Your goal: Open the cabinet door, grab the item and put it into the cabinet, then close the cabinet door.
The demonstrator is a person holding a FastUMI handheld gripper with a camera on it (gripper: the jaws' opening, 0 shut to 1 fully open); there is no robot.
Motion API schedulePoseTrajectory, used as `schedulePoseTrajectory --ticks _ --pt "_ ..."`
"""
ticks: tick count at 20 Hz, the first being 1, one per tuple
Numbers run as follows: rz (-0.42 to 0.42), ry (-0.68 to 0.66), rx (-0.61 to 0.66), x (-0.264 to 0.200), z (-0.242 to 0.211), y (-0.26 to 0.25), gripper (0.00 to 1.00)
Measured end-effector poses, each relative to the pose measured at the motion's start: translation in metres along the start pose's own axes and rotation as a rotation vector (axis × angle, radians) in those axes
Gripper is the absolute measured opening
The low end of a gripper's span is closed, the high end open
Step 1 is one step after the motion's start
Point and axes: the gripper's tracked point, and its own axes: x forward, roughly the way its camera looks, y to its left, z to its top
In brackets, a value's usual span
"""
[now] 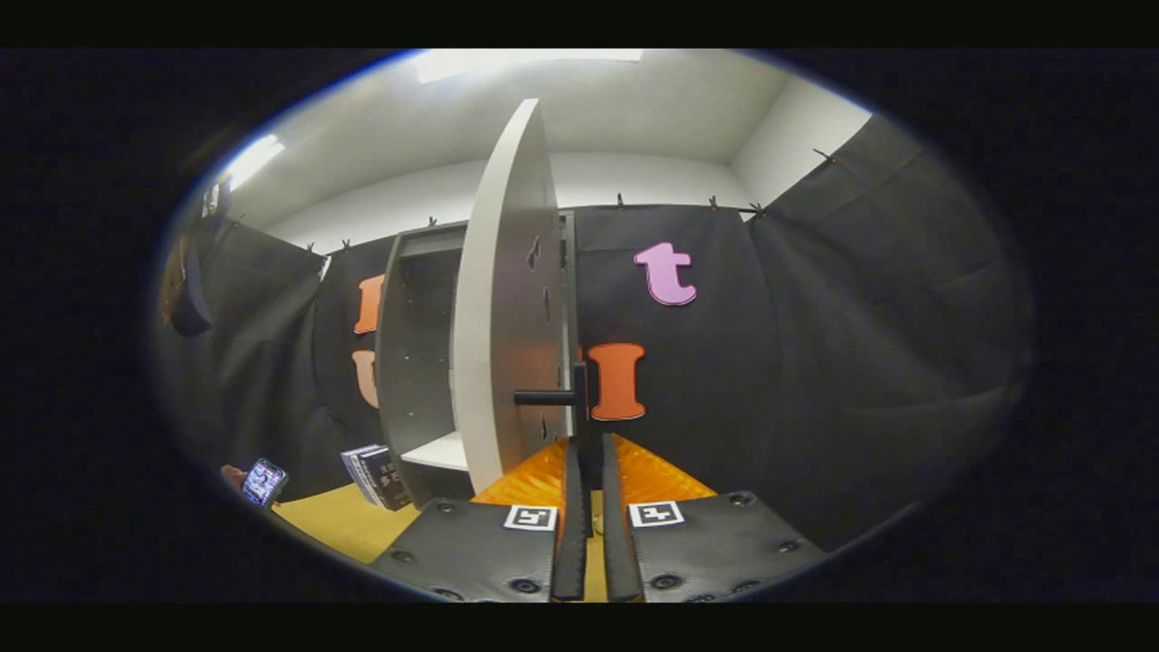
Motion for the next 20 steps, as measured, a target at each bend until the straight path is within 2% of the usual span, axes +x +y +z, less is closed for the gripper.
schedulePoseTrajectory --ticks 7,11,15,18,20 --pt "-0.207 0.061 -0.110 -0.042 -0.012 -0.026 0.14" --pt "-0.307 0.061 -0.134 -0.071 -0.011 -0.018 0.15" --pt "-0.283 0.080 -0.157 -0.085 -0.021 0.022 0.15" --pt "-0.234 0.146 -0.177 -0.082 -0.044 0.048 0.32" --pt "-0.139 0.154 -0.104 -0.070 -0.057 0.084 0.43"
